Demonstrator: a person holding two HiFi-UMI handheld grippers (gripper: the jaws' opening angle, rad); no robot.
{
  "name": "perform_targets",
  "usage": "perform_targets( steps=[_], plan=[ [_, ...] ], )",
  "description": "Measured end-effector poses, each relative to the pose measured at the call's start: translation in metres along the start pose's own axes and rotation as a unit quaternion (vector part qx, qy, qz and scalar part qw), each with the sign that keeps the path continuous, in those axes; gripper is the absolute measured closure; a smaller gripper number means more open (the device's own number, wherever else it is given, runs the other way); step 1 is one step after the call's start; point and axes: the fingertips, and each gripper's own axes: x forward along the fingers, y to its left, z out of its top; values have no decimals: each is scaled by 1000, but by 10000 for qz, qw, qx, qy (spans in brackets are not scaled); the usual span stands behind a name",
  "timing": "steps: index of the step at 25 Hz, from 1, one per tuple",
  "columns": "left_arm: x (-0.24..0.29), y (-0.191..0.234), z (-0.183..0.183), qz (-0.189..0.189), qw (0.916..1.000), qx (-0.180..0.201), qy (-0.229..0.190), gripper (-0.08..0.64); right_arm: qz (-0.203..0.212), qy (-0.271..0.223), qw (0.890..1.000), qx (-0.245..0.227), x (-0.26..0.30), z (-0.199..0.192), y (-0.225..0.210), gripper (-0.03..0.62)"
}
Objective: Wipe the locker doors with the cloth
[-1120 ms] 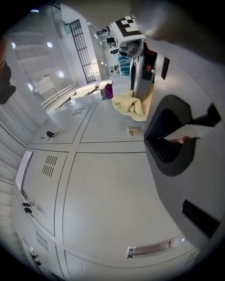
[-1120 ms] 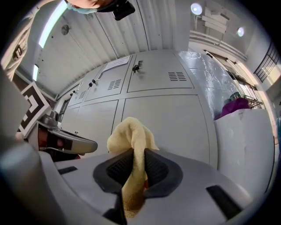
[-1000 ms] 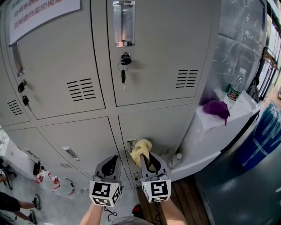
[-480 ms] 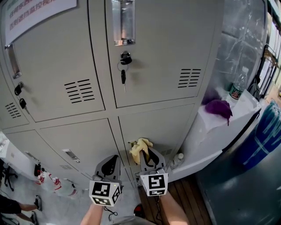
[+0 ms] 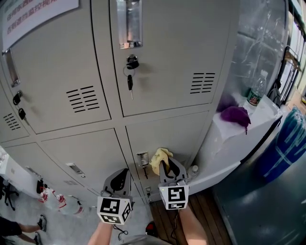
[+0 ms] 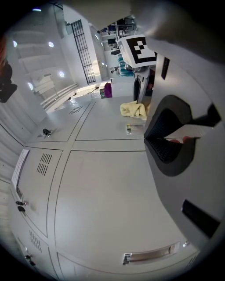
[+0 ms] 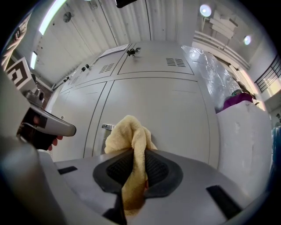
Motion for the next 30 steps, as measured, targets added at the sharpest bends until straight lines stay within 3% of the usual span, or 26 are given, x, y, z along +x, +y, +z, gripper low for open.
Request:
perform_targets(
  steps=[20,30],
  plan=[
    [8,-13,0,-154,9999,58,32,537,-1133,179,9933,-148,-21,-21,-124,518],
    [9,-15,-2,-138,9999,72,62,537,-1319,227,9909,-136,-25,-27,-146,520]
  ],
)
